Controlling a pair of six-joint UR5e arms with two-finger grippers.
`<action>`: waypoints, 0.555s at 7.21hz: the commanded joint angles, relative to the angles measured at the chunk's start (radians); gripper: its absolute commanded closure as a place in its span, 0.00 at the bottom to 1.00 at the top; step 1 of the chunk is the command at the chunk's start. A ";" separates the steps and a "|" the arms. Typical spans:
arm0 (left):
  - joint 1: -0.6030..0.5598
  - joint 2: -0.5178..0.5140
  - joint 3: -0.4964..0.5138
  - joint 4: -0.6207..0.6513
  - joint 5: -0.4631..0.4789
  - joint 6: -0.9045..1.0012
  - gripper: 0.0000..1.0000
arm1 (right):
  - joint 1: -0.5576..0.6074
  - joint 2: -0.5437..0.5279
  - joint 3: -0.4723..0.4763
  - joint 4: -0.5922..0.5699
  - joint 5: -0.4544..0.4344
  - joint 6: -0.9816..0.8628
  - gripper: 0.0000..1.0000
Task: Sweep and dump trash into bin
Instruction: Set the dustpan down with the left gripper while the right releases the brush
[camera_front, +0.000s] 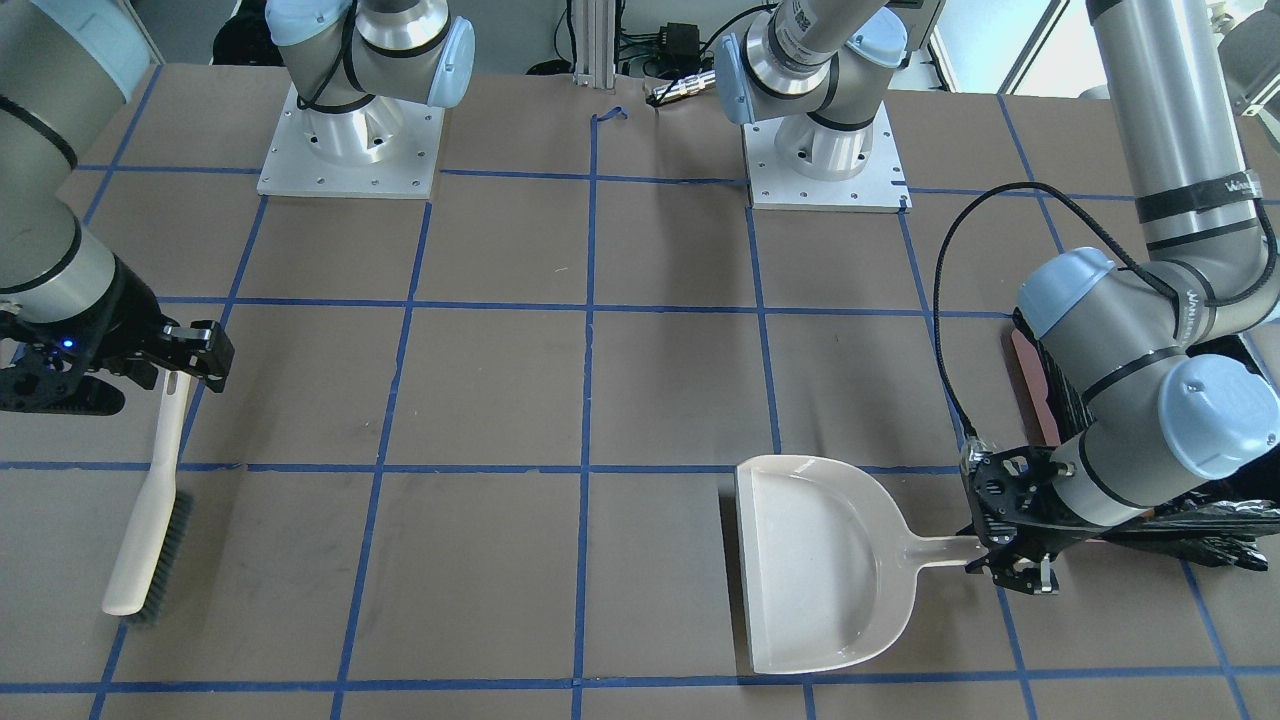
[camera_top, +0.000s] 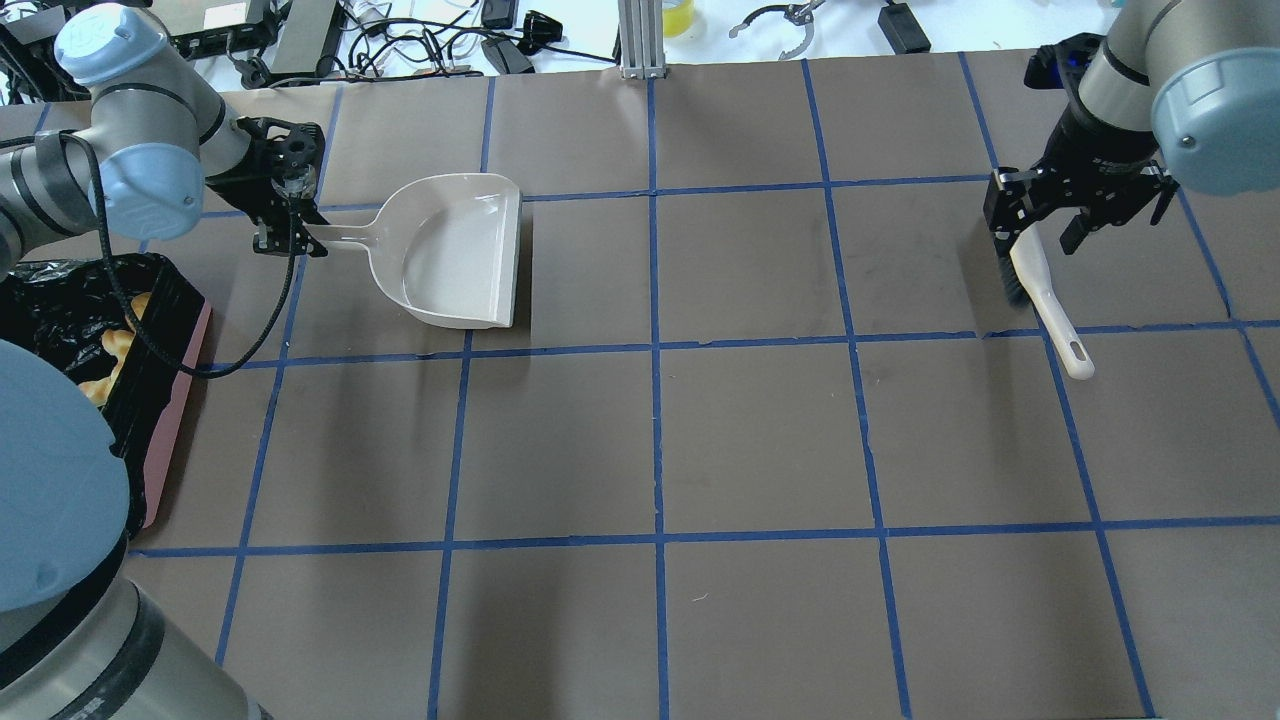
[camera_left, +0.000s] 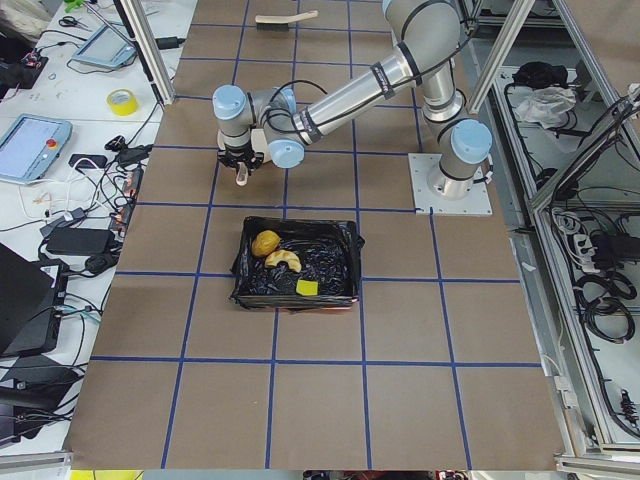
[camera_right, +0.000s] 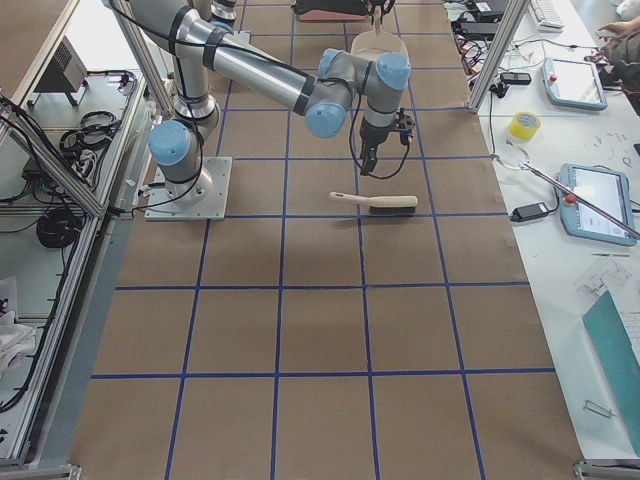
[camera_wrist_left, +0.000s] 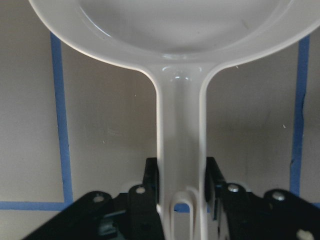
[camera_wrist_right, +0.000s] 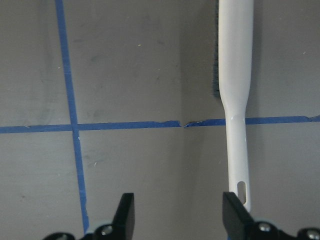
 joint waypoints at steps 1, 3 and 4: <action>-0.004 -0.018 0.001 0.015 -0.002 0.000 1.00 | 0.090 -0.051 -0.001 0.009 0.033 0.079 0.31; -0.016 -0.018 0.004 0.015 0.003 -0.003 1.00 | 0.193 -0.107 -0.007 0.093 0.033 0.148 0.30; -0.016 -0.018 -0.001 0.015 0.003 -0.006 1.00 | 0.203 -0.150 -0.019 0.127 0.036 0.148 0.29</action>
